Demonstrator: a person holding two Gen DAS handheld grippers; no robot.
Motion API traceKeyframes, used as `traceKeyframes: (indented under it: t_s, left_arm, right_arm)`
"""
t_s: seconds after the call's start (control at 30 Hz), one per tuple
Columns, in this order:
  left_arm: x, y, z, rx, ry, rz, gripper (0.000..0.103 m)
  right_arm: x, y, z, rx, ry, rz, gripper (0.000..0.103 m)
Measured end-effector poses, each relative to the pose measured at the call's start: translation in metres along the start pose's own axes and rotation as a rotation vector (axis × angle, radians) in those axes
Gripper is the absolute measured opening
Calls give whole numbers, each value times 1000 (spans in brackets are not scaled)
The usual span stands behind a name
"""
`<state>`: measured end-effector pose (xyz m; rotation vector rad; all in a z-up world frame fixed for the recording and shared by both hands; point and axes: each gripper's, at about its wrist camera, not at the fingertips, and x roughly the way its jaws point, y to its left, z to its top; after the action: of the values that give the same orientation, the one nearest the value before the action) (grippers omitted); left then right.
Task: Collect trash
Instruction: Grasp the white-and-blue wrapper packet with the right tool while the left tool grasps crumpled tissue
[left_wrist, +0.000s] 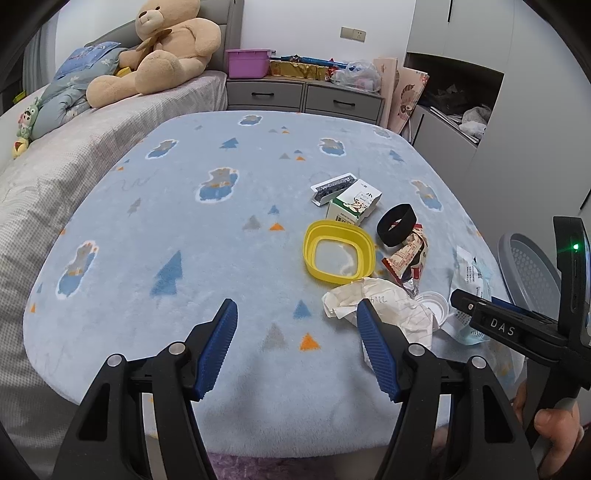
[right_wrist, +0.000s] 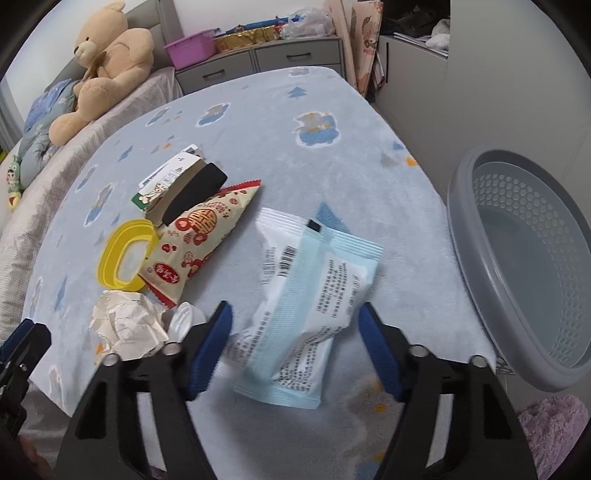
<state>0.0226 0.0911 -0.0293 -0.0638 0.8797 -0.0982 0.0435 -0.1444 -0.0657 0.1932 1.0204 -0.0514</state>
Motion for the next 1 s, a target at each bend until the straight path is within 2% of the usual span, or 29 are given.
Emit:
traceKeyframes:
  t_s: [0.13,0.5,1.0]
  left_arm:
    - [0,-2,-1,4,6,-5,64]
    - [-1,-18,-9,33,46,-56,64]
    - [11,-59,-25,128,113,-146,65]
  right_arm:
    - [-5,1,0,-11,-10,16,45]
    - [-28,-13,-2,5,-65,45,44]
    - [-50,-36,-15,49,-95,70,44]
